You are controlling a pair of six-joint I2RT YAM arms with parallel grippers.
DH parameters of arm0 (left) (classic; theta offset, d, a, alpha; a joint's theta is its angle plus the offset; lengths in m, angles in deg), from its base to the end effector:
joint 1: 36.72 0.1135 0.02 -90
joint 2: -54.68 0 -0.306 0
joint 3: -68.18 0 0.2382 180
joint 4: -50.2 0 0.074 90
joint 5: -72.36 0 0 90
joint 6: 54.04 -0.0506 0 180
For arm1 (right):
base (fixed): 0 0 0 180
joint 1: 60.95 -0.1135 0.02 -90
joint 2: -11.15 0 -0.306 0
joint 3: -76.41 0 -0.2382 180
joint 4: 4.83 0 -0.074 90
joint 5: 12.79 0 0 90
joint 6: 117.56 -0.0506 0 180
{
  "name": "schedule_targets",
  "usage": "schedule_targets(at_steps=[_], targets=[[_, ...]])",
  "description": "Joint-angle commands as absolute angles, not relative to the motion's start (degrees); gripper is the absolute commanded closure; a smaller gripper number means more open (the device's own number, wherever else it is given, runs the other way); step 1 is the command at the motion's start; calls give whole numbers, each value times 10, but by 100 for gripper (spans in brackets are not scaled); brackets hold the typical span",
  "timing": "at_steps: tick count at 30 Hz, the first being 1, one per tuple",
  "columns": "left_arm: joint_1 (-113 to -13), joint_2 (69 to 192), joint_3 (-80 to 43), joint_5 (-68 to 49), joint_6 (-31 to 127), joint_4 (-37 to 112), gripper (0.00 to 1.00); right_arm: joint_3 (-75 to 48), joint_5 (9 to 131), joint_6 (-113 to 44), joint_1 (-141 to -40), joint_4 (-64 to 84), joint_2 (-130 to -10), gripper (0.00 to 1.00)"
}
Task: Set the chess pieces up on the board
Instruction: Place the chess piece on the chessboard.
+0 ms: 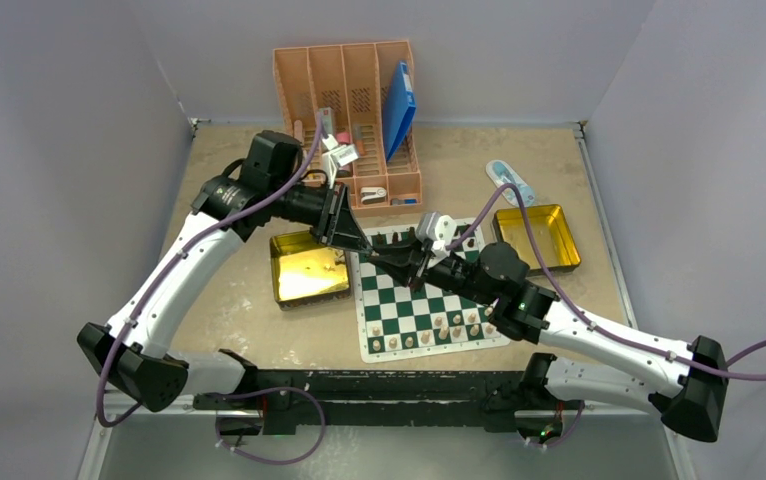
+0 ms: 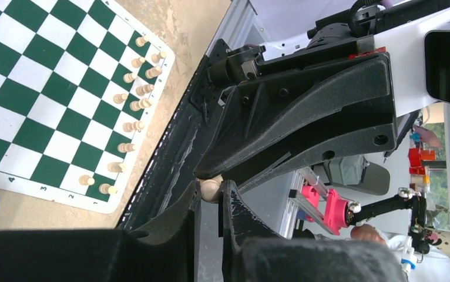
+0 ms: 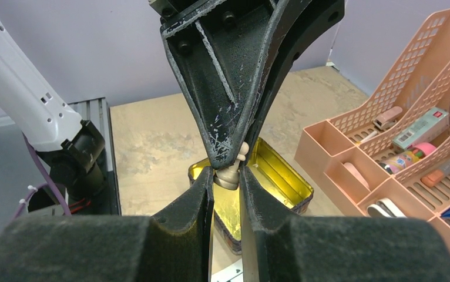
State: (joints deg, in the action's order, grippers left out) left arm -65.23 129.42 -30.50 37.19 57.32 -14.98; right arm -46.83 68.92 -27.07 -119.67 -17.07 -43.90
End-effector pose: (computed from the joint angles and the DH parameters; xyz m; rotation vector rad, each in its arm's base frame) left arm 0.1865 -0.1484 0.4374 0.6877 2.2774 -1.5317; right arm 0.0993 0.1775 0.4013 -0.7973 1.1430 0.9513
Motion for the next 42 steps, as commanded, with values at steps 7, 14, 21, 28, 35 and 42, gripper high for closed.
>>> schedule_targets(at_steps=[7, 14, 21, 28, 35, 42], targets=[[-654, 1277, -311, 317, 518, -156, 100, -441, 716, -304, -1196, -103, -417, 61], [-655, 1267, -304, 216, 523, -141, 100, -510, 750, -445, -1197, -67, -325, 39], [-656, 1207, -225, 129, 528, -76, 100, -512, 914, -566, -1195, 43, -283, 17], [-678, 1179, -184, 101, 544, 0, 100, -477, 1028, -584, -1187, 122, -339, 3], [-769, 1195, -123, 15, 571, 72, 100, -442, 1035, -555, -1099, 162, -388, 1], [-820, 1208, -76, -52, 582, 129, 100, -459, 977, -550, -962, 171, -381, 1]])
